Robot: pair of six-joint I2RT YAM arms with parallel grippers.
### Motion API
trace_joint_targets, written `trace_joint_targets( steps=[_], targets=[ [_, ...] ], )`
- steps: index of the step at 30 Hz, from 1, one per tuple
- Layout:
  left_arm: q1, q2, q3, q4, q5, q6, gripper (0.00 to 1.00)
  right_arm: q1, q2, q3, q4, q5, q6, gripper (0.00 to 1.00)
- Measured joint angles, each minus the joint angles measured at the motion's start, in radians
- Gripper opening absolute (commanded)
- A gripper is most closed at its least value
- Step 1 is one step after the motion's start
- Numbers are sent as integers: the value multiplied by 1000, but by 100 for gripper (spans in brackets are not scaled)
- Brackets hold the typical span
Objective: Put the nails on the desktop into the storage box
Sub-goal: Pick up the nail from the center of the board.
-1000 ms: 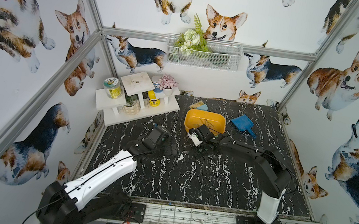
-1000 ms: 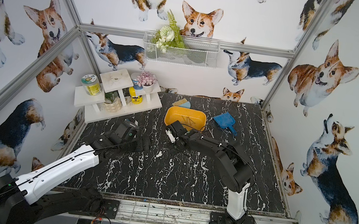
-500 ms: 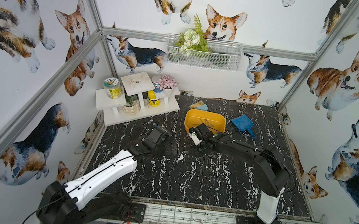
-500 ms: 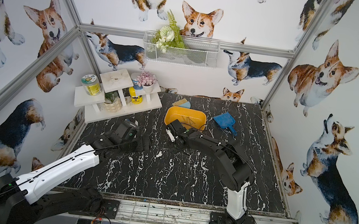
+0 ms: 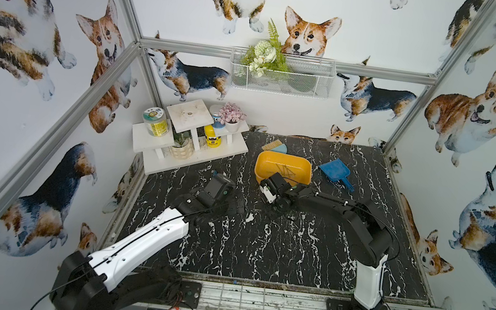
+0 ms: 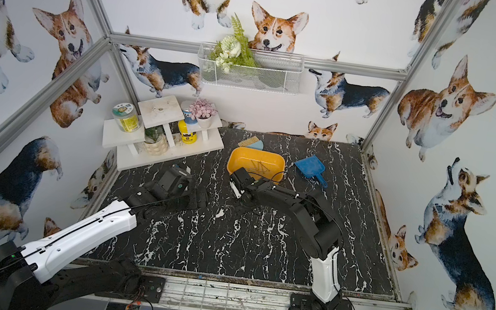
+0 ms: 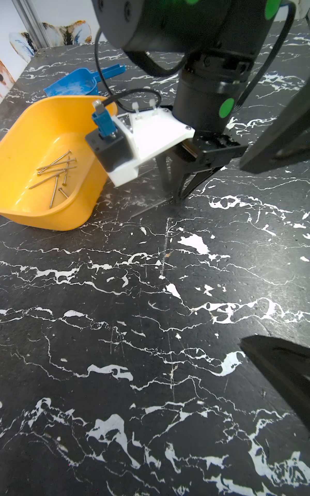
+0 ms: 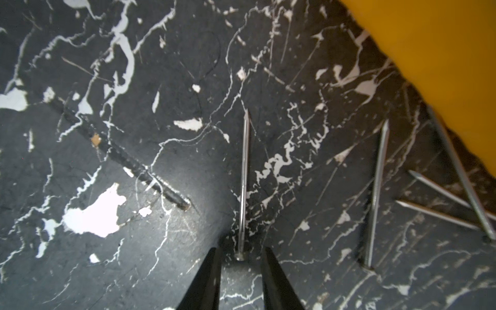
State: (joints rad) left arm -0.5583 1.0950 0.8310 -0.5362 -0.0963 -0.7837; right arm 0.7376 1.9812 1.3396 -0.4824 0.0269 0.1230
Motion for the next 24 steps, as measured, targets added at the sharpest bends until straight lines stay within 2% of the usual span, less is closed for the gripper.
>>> trace_joint_targets(
  steps=[12, 24],
  targets=[
    [8, -5, 0, 0, 6, 0, 100, 0, 27, 23, 9, 8, 0, 22],
    [15, -17, -4, -1, 8, 3, 100, 2, 21, 6, 33, 17, 5, 21]
  ],
)
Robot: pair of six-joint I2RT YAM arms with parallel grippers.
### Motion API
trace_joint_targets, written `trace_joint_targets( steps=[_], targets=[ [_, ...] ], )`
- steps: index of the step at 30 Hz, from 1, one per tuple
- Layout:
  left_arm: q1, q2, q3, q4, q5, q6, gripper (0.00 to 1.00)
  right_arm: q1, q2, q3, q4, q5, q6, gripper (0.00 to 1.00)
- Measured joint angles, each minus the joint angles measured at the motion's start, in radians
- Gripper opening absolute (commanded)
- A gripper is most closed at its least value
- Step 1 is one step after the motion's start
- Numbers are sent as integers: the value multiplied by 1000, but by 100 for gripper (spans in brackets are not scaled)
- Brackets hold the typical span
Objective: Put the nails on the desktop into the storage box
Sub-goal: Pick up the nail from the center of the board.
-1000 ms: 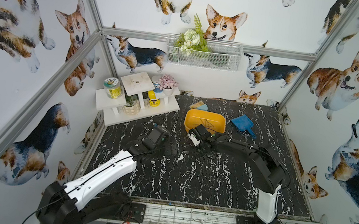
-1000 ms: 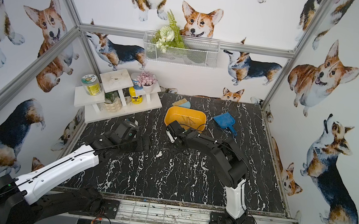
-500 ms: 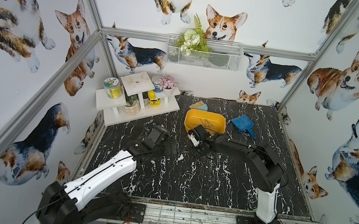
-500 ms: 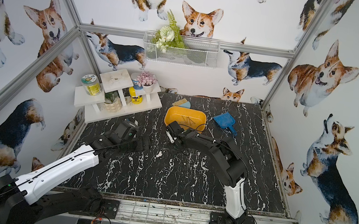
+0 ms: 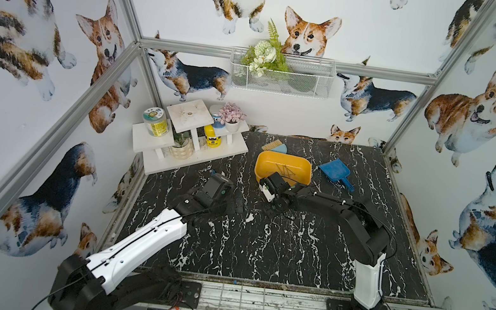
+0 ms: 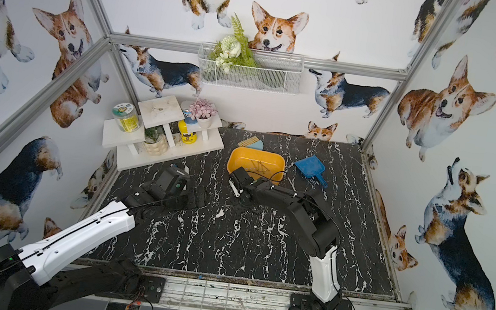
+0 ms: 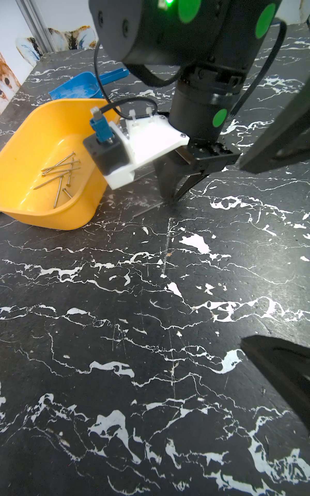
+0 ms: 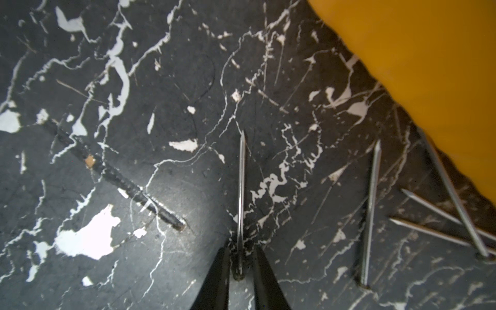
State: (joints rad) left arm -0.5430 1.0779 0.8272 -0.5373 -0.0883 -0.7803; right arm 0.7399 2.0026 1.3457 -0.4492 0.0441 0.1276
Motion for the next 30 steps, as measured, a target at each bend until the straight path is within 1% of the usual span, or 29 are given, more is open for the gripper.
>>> trace_joint_targets(
  steps=[6, 9, 16, 20, 30],
  targets=[
    [1, 0, 0, 1, 6, 0, 100, 4, -13, -24, 27, 6, 6, 21],
    [2, 0, 0, 1, 7, 0, 100, 5, -15, -27, 27, 8, 10, 18],
    [3, -4, -1, 2, 7, 0, 100, 6, -20, -31, 25, 8, 21, 16],
    [4, -4, -6, 1, 8, 0, 100, 6, -31, -46, 24, 5, 23, 13],
    [4, -6, -7, 2, 13, 0, 100, 13, -40, -56, 26, 4, 25, 1]
  ],
)
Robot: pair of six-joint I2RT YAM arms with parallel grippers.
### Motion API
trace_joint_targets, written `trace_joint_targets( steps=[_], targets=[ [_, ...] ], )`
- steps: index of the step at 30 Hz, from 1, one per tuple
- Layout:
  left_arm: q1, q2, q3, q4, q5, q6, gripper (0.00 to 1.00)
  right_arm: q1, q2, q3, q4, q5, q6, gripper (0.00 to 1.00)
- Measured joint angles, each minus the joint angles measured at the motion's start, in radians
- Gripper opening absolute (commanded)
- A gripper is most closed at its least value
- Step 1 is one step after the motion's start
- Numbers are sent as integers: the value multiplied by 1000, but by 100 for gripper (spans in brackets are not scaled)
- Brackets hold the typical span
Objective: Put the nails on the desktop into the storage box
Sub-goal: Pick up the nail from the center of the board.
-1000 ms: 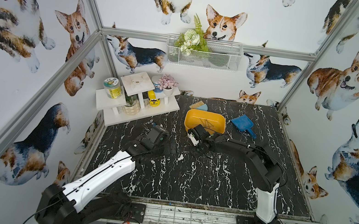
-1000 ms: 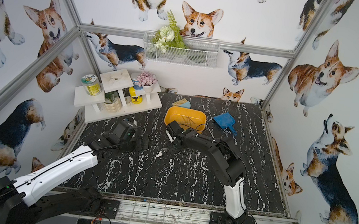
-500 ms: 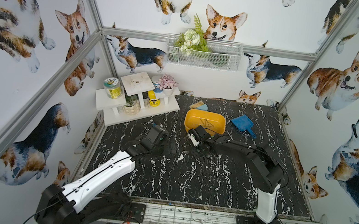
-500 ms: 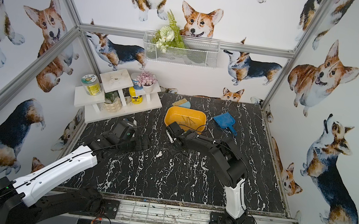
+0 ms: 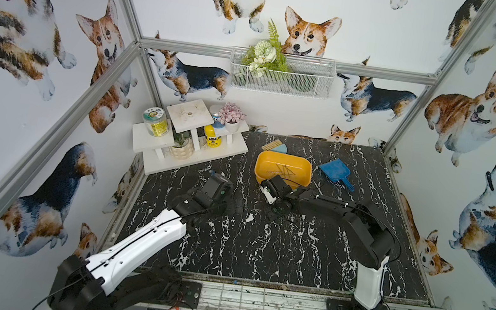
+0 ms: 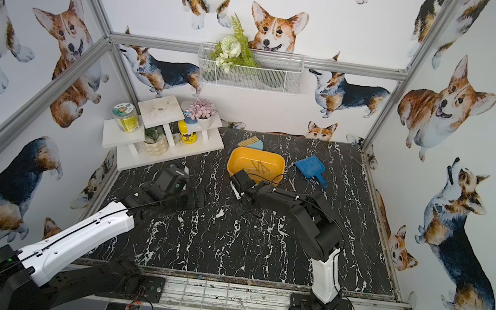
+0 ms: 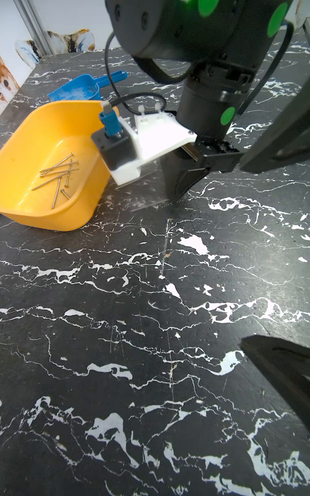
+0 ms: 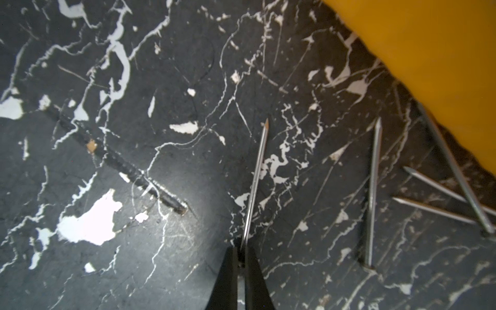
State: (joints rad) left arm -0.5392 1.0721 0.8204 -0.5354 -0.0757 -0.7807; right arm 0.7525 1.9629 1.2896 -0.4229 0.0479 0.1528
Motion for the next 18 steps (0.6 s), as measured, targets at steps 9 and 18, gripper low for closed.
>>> trace_joint_targets(
  steps=[9, 18],
  targets=[
    [0, 0, -5, 5, 0, 0, 100, 7, -43, -5, -50, -23, 0, 0],
    [3, 11, -5, 15, 1, 0, 100, 11, -145, -2, -88, -26, -2, 0]
  ],
)
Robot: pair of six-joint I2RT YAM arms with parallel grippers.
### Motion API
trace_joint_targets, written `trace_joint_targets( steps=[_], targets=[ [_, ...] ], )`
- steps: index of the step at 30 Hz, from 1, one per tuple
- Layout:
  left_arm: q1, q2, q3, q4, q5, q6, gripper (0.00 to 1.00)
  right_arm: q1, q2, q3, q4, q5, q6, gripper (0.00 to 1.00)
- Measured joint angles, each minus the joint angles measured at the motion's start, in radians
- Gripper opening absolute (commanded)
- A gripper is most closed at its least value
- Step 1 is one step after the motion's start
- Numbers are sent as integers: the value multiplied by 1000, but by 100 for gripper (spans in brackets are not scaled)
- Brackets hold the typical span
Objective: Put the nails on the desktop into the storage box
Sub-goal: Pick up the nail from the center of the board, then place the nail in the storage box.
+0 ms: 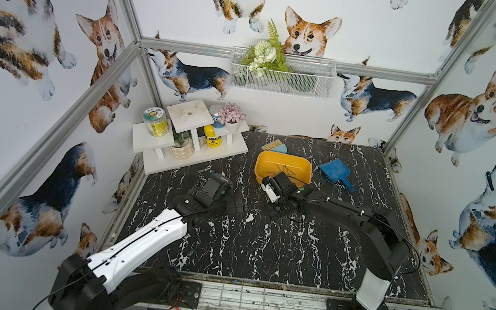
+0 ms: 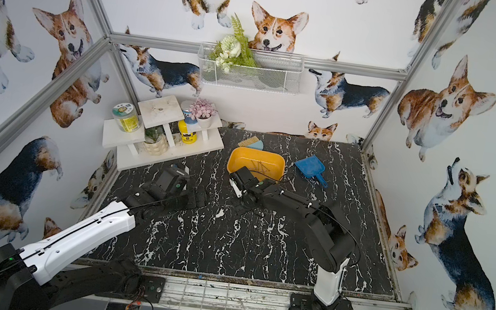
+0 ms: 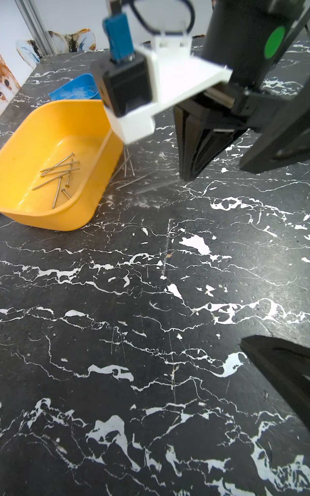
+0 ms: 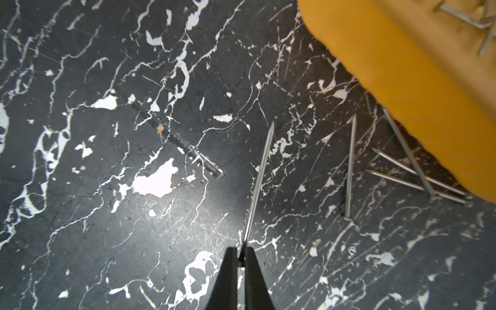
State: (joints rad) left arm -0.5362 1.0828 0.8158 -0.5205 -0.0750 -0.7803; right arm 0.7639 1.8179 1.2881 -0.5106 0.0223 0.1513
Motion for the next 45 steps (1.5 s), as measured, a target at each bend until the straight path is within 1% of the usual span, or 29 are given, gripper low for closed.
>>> trace_joint_targets(
  steps=[3, 7, 10, 14, 18, 21, 27, 28, 29, 33, 35, 38, 42, 45],
  targets=[
    [2, 7, 3, 3, 0, 0, 100, 0, -25, 18, -21, 3, -3, 0],
    [4, 22, 19, 7, 0, 4, 100, -14, -41, 84, -48, 24, -30, 0],
    [5, 36, 33, 7, 0, 11, 100, -62, -24, 156, -60, 34, -55, 0],
    [6, 52, 53, 8, 0, 15, 100, -141, 42, 254, -76, 33, -79, 0],
    [6, 66, 67, 13, 2, 15, 100, -209, 142, 358, -97, 26, -94, 0],
    [6, 74, 76, 14, 3, 15, 100, -235, 207, 415, -104, 21, -97, 0],
    [8, 89, 89, 14, 4, 15, 100, -248, 317, 529, -138, 3, -101, 0],
    [10, 91, 91, 14, 5, 15, 100, -251, 329, 544, -140, 4, -101, 1],
    [10, 94, 94, 14, 5, 15, 100, -255, 341, 562, -144, 3, -101, 6],
    [10, 106, 98, 14, 13, 15, 100, -262, 369, 613, -151, 3, -100, 39],
    [10, 113, 100, 14, 16, 15, 100, -260, 366, 617, -151, 0, -99, 46],
    [10, 130, 113, 15, 23, 15, 100, -258, 336, 592, -149, -12, -92, 52],
    [10, 154, 135, 17, 27, 15, 100, -260, 234, 500, -131, -22, -82, 52],
    [10, 171, 151, 24, 29, 15, 100, -260, 133, 381, -101, -23, -78, 51]
  ],
)
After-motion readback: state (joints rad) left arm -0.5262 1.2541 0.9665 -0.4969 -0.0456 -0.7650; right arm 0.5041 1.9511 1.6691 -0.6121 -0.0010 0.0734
